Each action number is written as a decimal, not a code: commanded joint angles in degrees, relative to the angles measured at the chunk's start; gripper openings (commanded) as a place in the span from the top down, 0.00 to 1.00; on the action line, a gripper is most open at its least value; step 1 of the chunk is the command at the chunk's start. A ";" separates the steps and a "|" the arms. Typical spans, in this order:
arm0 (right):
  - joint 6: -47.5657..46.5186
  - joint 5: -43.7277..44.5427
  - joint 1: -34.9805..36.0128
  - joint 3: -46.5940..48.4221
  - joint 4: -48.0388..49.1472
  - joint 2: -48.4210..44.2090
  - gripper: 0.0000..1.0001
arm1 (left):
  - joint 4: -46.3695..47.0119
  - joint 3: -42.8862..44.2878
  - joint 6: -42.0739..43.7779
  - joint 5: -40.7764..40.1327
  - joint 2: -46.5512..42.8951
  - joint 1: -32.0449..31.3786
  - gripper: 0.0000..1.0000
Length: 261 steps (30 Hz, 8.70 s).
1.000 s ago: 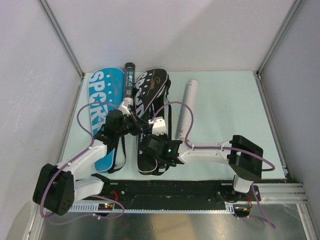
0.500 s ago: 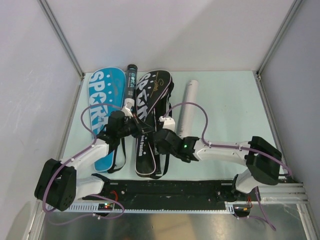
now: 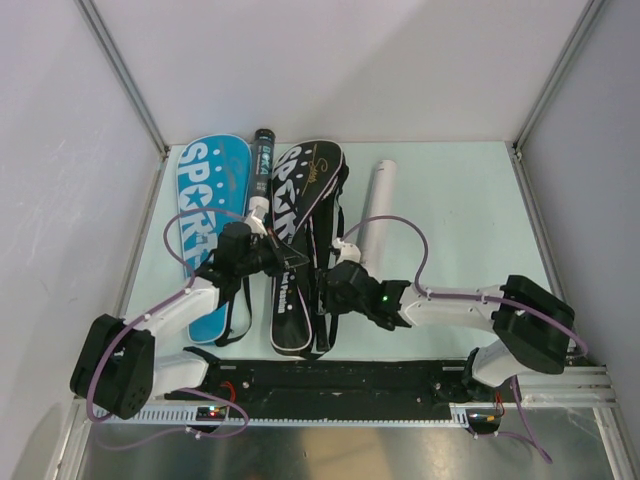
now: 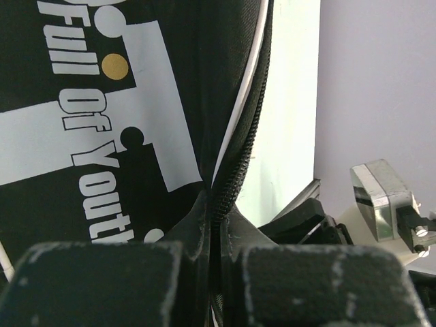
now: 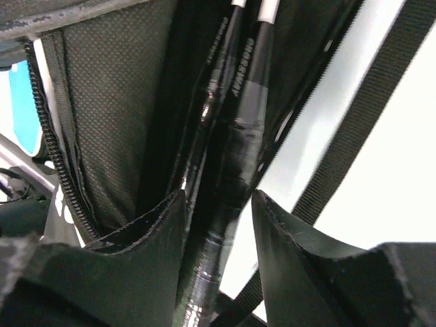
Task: Pack up the badminton gear
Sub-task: Place the racket in the racket bag.
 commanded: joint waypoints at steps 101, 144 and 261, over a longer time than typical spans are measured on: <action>10.50 -5.22 -3.81 -7.08 20.20 3.68 0.45 | -23.47 -3.19 6.28 -26.39 -14.42 -20.62 1.00; 13.94 -7.62 -2.01 -8.46 38.92 13.25 0.85 | -13.55 -10.75 -3.21 -18.05 -18.97 -20.61 1.00; 15.93 -9.04 -6.75 -4.03 61.05 22.33 0.80 | -32.98 -0.27 6.25 -33.34 -16.22 -33.21 1.00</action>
